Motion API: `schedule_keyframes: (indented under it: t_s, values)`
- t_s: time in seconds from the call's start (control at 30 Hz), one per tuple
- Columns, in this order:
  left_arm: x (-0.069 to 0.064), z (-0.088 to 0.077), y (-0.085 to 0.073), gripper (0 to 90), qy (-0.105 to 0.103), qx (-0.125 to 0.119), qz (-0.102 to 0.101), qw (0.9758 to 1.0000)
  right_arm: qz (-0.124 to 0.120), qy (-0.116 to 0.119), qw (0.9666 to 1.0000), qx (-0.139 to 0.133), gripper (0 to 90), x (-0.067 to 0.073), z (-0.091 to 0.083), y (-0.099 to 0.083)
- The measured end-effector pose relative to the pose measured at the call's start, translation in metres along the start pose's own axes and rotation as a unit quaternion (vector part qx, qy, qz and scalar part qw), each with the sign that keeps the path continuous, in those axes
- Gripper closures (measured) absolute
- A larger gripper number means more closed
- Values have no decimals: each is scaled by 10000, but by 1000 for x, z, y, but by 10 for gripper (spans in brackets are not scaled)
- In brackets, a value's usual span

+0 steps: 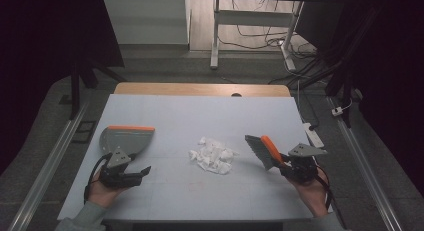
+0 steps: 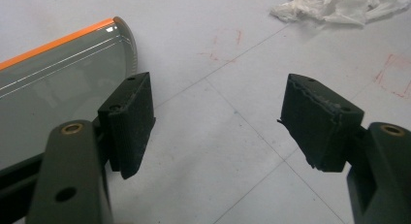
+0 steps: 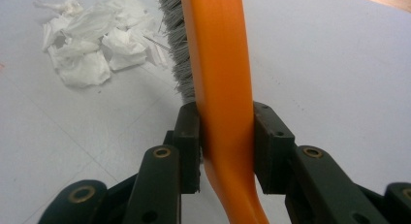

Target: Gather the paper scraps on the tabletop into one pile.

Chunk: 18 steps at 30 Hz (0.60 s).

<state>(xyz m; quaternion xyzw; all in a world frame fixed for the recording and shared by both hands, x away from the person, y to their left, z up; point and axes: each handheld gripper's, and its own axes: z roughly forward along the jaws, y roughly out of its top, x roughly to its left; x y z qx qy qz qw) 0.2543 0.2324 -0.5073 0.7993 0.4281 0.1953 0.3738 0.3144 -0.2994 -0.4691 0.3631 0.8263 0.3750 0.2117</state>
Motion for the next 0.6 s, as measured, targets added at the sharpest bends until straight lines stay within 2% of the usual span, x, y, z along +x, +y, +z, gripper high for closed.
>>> schedule_keyframes:
  t_s: [0.6]
  values:
    - [0, 0, 0, 288, -6, -12, 13, 10000, 38, -42, 10000, -46, 671, 0, -1, 0]
